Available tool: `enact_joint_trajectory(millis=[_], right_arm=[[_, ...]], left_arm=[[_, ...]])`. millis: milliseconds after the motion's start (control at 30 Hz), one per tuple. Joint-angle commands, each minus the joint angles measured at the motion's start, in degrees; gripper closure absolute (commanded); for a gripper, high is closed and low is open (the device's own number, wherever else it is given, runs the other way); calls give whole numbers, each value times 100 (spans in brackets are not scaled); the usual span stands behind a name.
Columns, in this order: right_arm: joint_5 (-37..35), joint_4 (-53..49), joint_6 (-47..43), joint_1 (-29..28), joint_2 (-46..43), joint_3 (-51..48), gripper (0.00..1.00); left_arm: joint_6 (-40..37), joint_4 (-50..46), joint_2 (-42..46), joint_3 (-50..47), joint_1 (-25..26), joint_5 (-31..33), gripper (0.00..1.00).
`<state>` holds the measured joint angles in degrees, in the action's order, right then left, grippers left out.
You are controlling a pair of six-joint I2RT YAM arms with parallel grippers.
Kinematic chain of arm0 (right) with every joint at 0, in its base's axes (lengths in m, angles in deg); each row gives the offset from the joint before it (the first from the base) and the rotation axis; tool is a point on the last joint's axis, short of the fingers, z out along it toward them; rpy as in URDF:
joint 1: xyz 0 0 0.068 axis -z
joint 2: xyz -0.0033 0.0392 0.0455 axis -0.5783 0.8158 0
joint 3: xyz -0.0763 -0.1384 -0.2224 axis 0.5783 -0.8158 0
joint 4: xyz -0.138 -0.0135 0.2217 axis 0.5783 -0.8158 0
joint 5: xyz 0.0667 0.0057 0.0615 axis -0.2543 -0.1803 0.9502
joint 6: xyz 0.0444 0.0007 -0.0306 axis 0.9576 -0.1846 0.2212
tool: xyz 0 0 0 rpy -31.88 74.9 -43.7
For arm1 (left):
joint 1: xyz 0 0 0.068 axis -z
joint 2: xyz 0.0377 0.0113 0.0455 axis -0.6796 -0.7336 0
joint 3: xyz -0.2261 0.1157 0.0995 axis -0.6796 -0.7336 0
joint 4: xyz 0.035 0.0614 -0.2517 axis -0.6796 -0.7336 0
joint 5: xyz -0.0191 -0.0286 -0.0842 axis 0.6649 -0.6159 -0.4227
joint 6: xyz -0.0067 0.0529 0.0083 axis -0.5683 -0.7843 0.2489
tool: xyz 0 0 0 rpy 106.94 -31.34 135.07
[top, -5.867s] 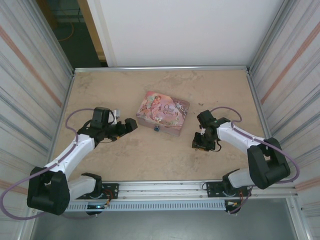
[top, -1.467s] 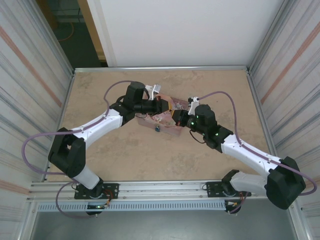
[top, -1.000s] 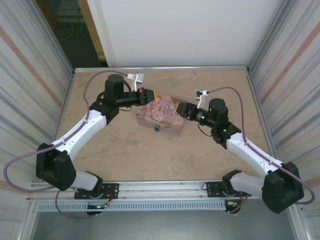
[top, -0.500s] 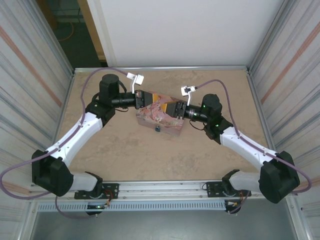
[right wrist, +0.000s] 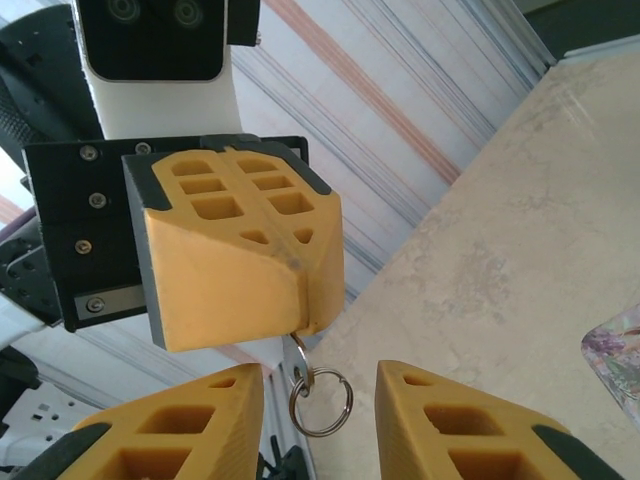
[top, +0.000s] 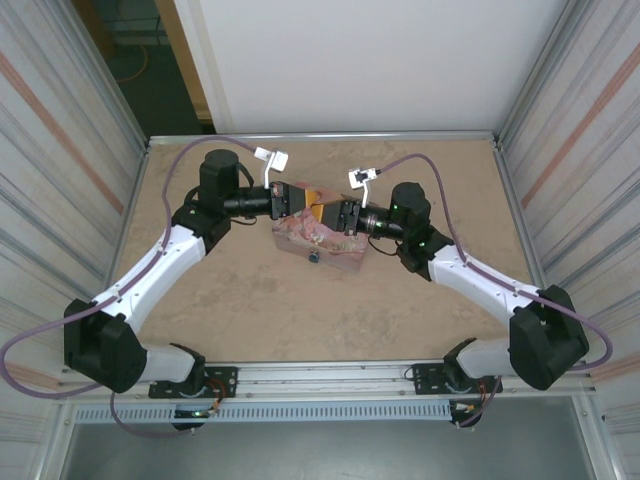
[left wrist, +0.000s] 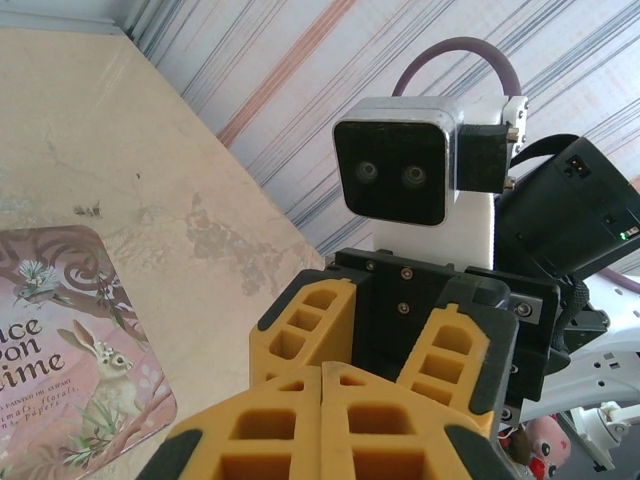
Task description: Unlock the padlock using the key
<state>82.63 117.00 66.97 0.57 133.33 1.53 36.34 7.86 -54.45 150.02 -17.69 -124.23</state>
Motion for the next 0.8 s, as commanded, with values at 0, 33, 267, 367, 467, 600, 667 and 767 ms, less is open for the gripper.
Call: enact_joint_trajectory(millis=[0,33,267,367,467,600,667,767], right_arm=[[118,184,-93,-50,76,218,72],[120,184,-85,-49,79,226,73],[58,146,-102,-51,85,236,88],[-2,93,-136,-35,42,205,95],[-46,20,-172,-21,-30,166,100],[-112,-176,-278,-11,-121,139,100],[-151,-323,-358,-11,-164,139,100],[-263,-578,-536,-6,-237,116,100]], left_arm=[[-99,148,109,-53,-16,-194,100],[-103,152,110,-61,-16,-195,100],[-107,149,110,-68,-16,-196,100],[-131,131,118,-71,-16,-193,100],[-135,117,119,-80,-16,-186,100],[-137,121,149,-80,-16,-151,93],[-135,120,171,-75,-16,-118,90],[-164,103,238,-81,-25,-16,79]])
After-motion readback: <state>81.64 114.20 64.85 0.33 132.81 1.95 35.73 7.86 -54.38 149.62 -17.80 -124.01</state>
